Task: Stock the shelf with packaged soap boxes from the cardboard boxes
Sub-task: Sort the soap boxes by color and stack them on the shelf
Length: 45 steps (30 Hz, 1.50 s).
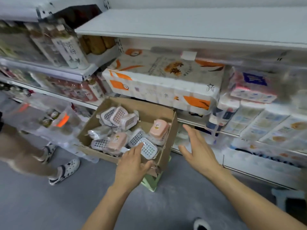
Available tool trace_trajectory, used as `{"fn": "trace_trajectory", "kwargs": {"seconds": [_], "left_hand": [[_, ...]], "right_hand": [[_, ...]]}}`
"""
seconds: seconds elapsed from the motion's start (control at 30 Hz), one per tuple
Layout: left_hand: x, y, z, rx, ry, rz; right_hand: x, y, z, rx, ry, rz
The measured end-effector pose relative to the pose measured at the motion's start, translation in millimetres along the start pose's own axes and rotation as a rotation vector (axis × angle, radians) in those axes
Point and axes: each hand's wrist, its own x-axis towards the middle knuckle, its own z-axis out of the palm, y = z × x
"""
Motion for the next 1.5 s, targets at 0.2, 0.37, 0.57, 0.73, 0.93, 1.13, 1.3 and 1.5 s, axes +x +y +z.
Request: {"fn": "trace_trajectory", "kwargs": {"seconds": [0.2, 0.37, 0.57, 0.73, 0.93, 1.13, 1.3, 1.5], "left_hand": [[39, -58, -2, -0.148, -0.056, -0.06], [89, -95, 1, -0.223, -0.126, -0.09], [178, -128, 20, -0.191, -0.269, -0.091], [239, -151, 45, -0.262, -0.355, -0.132], [276, -178, 65, -0.331, -0.391, -0.072], [297, -200, 80, -0.326, -0.523, -0.025], [310, -212, 95, -0.347, -0.594, 0.03], [322, -221, 122, -0.315, -0.667, -0.007]], "right_hand": [[58, -22, 53, 0.063, -0.121, 0.097], [122, -14, 107, 0.139, -0.222, 0.299], [194, 19, 179, 0.315, -0.222, 0.582], [233, 41, 223, 0.299, -0.108, 0.779], [258, 40, 250, 0.649, -0.028, 0.953], [257, 13, 276, 0.463, 0.029, 0.716], [255, 41, 277, 0.444, 0.186, 1.215], [248, 61, 286, 0.639, 0.235, 1.346]]}}
